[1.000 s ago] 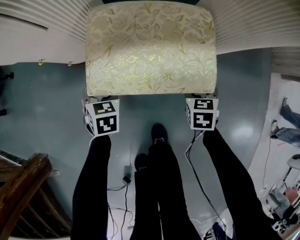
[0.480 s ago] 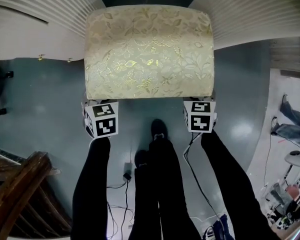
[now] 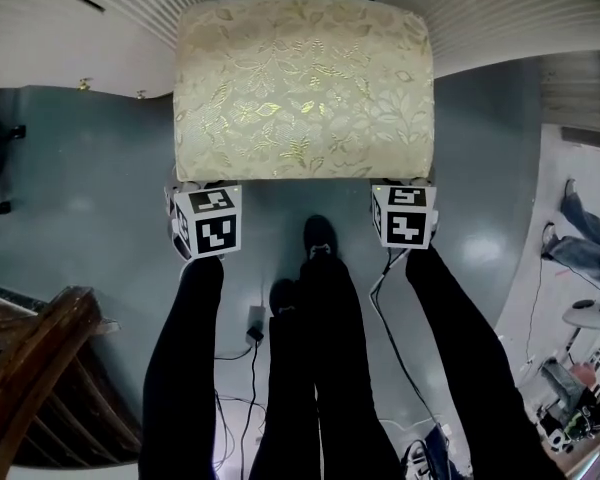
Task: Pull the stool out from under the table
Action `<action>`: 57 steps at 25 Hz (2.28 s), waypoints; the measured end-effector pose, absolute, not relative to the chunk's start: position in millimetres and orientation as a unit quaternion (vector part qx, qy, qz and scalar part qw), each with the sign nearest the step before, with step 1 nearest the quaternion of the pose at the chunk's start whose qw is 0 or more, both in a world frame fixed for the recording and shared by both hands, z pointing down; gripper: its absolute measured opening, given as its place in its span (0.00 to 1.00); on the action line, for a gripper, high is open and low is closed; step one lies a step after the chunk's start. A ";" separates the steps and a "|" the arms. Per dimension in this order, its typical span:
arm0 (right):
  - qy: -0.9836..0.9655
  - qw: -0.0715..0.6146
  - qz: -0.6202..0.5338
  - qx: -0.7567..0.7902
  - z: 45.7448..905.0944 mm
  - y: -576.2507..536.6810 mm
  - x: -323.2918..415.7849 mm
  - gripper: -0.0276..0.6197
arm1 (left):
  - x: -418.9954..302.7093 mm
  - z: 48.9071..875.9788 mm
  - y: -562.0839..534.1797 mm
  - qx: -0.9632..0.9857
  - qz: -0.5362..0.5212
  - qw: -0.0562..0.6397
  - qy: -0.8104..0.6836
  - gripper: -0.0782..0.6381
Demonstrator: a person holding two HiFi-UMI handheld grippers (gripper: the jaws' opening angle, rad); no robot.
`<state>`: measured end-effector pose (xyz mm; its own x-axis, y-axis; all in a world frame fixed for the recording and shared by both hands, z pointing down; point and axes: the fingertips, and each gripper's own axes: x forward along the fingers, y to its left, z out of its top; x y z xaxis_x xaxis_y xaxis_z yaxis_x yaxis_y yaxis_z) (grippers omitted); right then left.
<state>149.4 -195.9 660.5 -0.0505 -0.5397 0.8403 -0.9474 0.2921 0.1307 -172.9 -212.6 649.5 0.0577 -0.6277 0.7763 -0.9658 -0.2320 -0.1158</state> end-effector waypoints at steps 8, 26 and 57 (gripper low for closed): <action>-0.678 0.425 0.250 0.545 660.5 -192.3 148.8 0.48 | -173.7 648.3 -212.7 0.694 0.378 0.230 -0.568 0.57; -0.679 0.426 0.256 0.541 660.3 -193.0 149.0 0.48 | -172.6 646.0 -209.5 0.690 0.386 0.240 -0.564 0.57; -0.679 0.416 0.260 0.546 658.5 -190.1 147.6 0.48 | -174.3 646.8 -203.6 0.677 0.395 0.244 -0.571 0.57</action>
